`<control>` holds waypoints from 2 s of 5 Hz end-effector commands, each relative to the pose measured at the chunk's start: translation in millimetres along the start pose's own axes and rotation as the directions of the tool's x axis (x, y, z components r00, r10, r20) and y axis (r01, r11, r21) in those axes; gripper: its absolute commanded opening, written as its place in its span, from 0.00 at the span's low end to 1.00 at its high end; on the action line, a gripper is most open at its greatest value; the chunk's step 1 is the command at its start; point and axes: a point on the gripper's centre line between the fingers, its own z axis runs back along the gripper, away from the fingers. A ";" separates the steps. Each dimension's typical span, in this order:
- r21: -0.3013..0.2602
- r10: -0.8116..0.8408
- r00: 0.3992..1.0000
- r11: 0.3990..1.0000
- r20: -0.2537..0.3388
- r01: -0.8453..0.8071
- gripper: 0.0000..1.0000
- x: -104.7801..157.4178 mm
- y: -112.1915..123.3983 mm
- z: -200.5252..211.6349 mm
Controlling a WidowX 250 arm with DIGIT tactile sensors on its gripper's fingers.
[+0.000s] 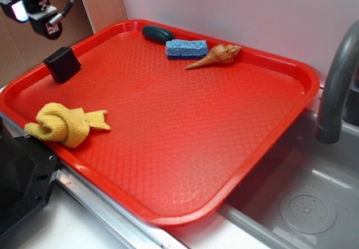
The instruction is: Grab the black box.
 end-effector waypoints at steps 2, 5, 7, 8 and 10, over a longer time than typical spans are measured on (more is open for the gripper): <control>-0.068 -0.014 0.999 0.997 0.052 0.018 1.00 34.1 8.8 -66.1; -0.105 -0.042 0.998 0.994 -0.045 0.037 0.00 32.9 -12.1 -83.9; -0.139 -0.142 0.990 0.980 0.027 0.144 0.00 19.2 -42.8 0.2; 0.002 -0.175 0.974 0.984 0.142 0.177 0.00 7.6 -66.3 49.4; 0.021 -0.254 0.941 0.966 0.225 0.256 0.00 8.6 -69.1 127.7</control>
